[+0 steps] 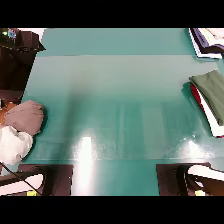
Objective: Fold the shirts.
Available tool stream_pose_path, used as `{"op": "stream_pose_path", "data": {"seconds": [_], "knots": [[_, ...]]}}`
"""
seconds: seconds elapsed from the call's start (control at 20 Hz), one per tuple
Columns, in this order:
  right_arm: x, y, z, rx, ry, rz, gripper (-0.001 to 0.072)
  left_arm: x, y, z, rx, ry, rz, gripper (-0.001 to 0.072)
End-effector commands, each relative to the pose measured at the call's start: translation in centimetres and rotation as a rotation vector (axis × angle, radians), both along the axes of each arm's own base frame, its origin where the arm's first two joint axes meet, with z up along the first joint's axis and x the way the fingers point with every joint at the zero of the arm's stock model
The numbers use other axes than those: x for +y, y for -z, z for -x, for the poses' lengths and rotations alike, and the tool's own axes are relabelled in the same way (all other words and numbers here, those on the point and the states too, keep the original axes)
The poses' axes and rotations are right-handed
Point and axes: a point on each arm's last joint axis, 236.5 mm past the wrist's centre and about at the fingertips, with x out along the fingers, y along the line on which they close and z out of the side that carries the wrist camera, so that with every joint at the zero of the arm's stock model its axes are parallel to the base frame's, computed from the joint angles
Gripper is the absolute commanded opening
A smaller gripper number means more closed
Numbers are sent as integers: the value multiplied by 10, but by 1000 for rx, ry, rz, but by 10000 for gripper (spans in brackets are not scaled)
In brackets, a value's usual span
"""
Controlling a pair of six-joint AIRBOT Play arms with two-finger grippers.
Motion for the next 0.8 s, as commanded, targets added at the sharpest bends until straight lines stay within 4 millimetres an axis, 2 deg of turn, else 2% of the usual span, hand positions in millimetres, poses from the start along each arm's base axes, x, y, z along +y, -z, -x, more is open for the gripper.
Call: {"op": "stream_pose_path", "data": {"seconds": [0.0,0.1,0.2,0.3,0.45,0.55,0.75], "knots": [[36,-29,-50,-245,-74,-46,380,0,-2,-1,-6,-2,4,27],[76,-56,-82,-388,-169,-86,379,0,-2,-1,-7,-3,4,27],[117,-79,-103,-474,-271,-111,350,0,-2,-1,-7,-2,4,27],[154,-91,-111,-495,-378,-94,39,0,-2,-1,-7,-2,4,28],[211,-102,-118,-518,-550,-99,19,0,-2,-1,-7,-3,4,27],[242,-106,-122,-531,-632,-111,18,0,-2,-1,-8,-3,4,27],[285,-105,-121,-521,-750,-147,18,0,-2,-1,-7,-3,4,27]]}}
